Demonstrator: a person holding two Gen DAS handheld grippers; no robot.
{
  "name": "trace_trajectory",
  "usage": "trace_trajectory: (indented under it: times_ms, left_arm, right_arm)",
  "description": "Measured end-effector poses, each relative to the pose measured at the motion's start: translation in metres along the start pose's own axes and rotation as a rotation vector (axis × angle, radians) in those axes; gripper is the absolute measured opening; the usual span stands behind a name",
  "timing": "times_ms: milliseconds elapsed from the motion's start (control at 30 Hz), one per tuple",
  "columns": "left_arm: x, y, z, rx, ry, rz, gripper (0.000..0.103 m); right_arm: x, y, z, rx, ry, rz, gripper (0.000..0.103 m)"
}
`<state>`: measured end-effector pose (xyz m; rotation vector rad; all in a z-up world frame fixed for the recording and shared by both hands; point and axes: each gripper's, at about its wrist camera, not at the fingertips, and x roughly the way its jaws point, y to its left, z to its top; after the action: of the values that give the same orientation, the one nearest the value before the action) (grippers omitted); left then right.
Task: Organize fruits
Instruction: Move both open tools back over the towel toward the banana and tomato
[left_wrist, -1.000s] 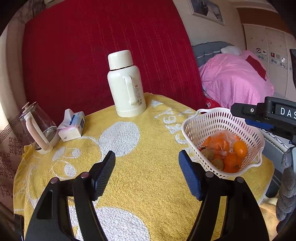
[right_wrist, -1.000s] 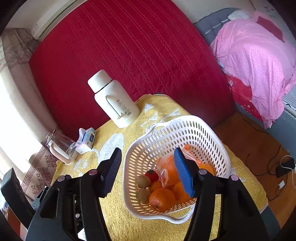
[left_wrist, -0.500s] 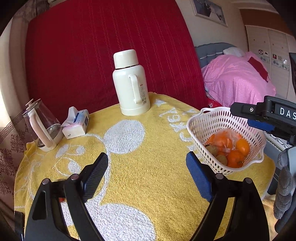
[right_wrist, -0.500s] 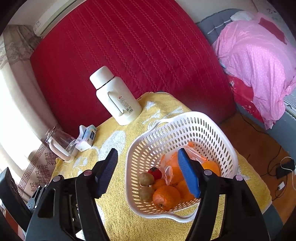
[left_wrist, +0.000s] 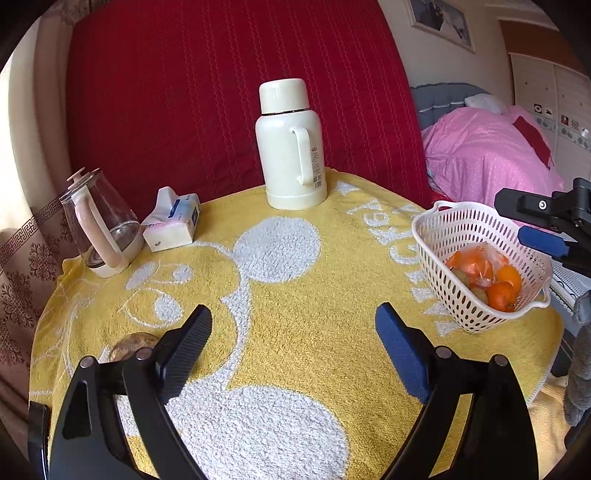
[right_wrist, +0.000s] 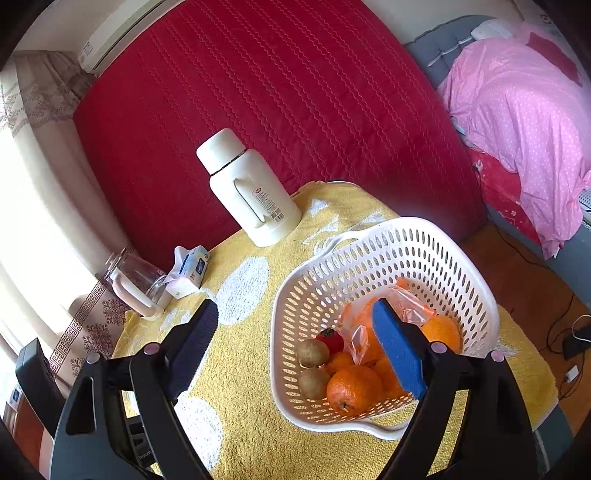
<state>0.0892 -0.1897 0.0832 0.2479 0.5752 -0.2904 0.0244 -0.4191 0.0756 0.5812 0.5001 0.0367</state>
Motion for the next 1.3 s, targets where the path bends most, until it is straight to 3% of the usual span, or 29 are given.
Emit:
trace_trajectory:
  times_ms: [433,633,867,1067,1300]
  left_arm:
    - [-0.003,0.102,-0.021,-0.16,0.026,0.13,0.089]
    - [0.009,0.149,-0.029,-0.224,0.083,0.113,0.089]
    - [0.029,0.178,-0.044,-0.198,0.146,0.104,0.089]
    - [0.05,0.174,-0.048,-0.09,0.183,0.112,0.089]
    - [0.067,0.173,-0.046,-0.033,0.2,0.13,0.089]
  right_arm:
    - [0.01,0.045,-0.025,-0.131,0.068,0.062,0.087]
    - [0.016,0.07,-0.043,-0.198,0.106,0.095,0.087]
    - [0.028,0.078,-0.056,-0.223,0.154,0.103,0.087]
    - [0.035,0.077,-0.06,-0.219,0.177,0.094,0.087]
    - [0.038,0.074,-0.06,-0.21,0.185,0.081,0.087]
